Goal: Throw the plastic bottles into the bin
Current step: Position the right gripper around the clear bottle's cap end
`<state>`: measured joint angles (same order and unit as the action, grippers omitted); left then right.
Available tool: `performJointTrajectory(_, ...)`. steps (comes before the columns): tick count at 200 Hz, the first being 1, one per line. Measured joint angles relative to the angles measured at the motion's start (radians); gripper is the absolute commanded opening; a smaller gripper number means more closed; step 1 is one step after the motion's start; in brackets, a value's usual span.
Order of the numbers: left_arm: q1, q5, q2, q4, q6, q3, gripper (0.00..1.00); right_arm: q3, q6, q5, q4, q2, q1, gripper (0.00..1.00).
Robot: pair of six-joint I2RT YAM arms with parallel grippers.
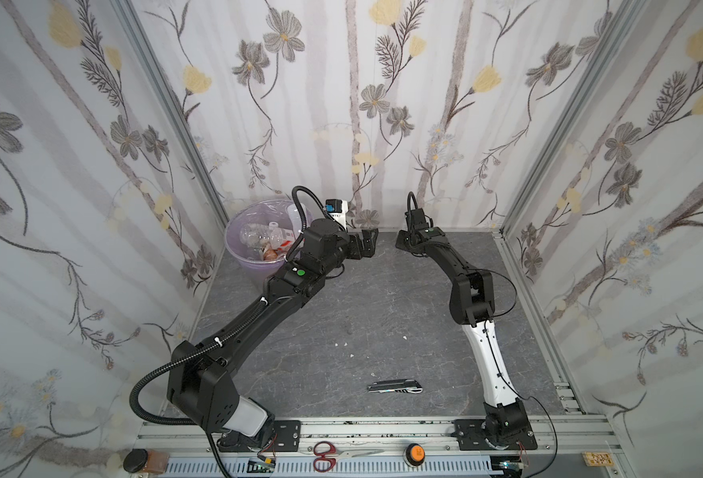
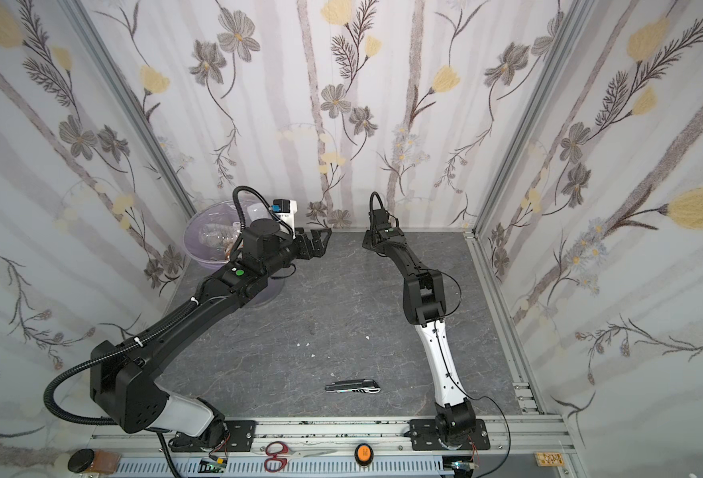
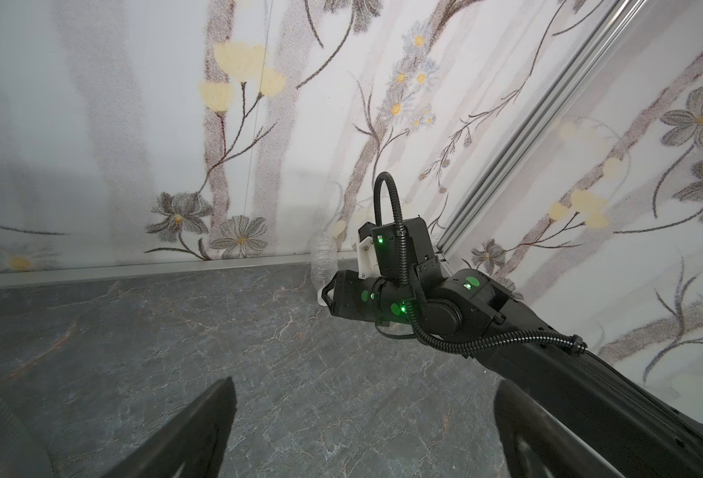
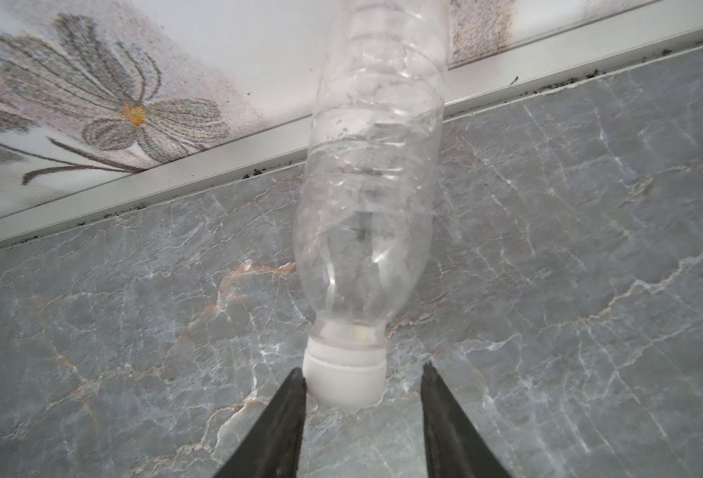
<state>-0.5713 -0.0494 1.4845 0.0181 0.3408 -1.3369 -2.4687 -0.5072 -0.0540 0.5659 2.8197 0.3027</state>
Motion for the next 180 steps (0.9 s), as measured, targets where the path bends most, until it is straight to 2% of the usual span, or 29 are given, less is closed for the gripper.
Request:
performJointTrajectory(85,0.037,-0.023,0.007,0.01,0.008,0.0,1.0,-0.084,-0.009,0.051,0.03,0.04,0.005,0.54)
performJointTrajectory(151,0.051,-0.033,0.01,0.021,0.008,0.009,1.0,-0.086,-0.008,0.072,0.092,0.04,0.0,0.48)
performJointTrajectory(180,0.053,-0.034,0.032,0.04,0.008,0.016,1.0,-0.086,-0.008,0.071,0.113,0.04,-0.014,0.5)
